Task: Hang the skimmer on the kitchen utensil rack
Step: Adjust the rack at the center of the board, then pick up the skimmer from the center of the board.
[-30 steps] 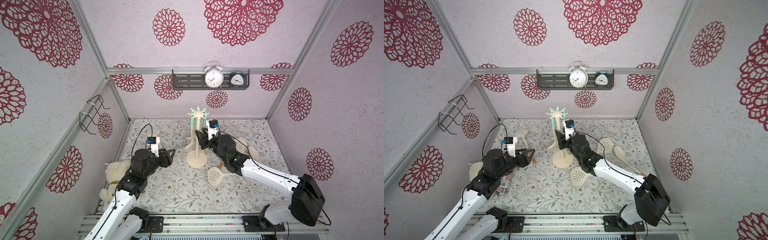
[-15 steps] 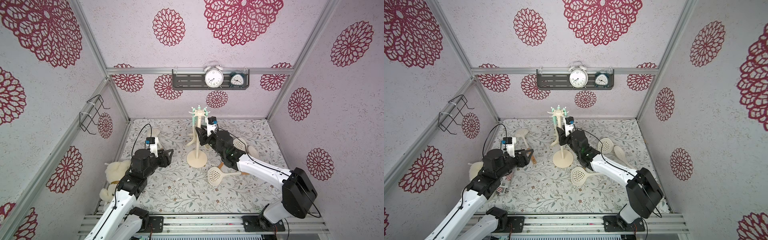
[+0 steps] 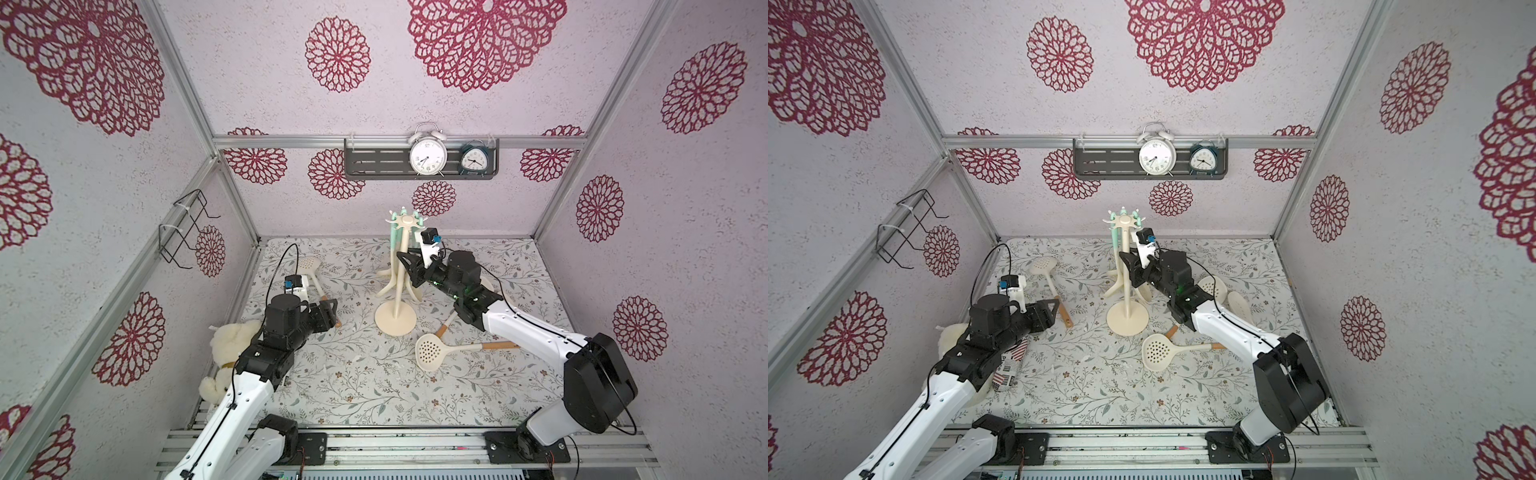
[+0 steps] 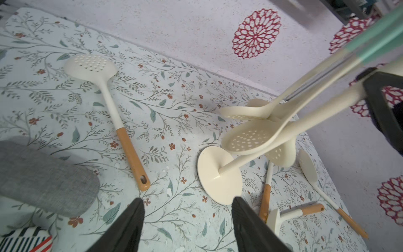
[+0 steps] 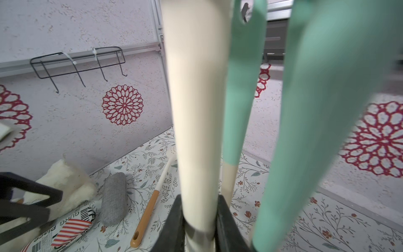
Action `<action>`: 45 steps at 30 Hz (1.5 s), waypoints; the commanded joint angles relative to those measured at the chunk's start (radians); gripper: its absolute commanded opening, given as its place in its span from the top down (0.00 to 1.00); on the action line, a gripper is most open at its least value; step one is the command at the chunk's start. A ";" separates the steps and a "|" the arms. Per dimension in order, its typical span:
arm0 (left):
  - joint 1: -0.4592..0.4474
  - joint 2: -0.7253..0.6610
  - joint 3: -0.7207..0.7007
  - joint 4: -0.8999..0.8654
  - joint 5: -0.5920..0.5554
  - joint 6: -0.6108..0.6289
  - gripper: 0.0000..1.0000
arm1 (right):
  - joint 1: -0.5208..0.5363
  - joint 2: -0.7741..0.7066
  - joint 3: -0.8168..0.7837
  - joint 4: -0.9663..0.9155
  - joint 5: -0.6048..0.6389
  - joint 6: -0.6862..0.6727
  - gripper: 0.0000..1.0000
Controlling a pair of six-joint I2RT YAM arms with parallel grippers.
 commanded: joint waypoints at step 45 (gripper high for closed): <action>0.188 1.173 0.705 -0.281 -0.051 0.047 0.41 | -0.023 -0.837 -0.452 -0.467 0.028 0.101 0.39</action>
